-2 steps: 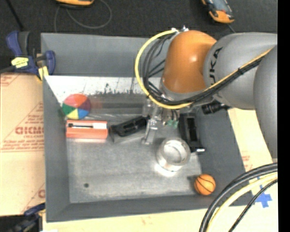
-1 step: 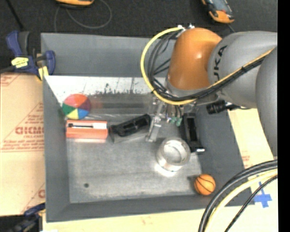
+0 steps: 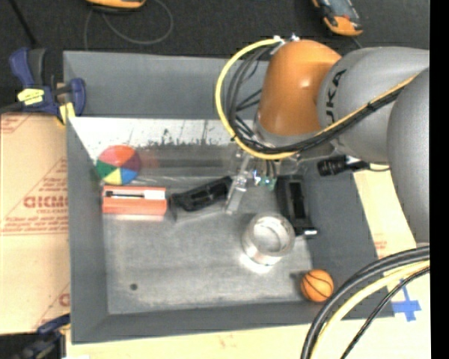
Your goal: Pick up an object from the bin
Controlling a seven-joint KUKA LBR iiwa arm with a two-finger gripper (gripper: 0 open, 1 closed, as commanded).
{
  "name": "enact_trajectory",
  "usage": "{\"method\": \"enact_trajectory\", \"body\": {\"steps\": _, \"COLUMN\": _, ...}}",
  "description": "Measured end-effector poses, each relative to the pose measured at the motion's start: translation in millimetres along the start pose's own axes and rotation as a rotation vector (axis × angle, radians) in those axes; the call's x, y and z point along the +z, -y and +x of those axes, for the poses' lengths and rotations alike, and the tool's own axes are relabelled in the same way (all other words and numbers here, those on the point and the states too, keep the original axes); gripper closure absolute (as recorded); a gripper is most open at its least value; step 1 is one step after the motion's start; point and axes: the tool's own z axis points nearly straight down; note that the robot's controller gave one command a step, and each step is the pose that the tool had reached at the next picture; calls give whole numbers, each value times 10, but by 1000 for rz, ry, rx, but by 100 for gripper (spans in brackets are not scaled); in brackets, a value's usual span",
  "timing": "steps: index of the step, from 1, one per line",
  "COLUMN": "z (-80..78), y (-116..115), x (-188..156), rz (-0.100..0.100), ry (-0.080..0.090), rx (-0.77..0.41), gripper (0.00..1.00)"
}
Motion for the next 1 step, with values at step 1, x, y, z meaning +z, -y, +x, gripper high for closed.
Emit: {"method": "enact_trajectory", "body": {"steps": 1, "z": -138, "y": 142, "x": 43, "rz": -1, "ry": 0, "rx": -270, "gripper": 0}}
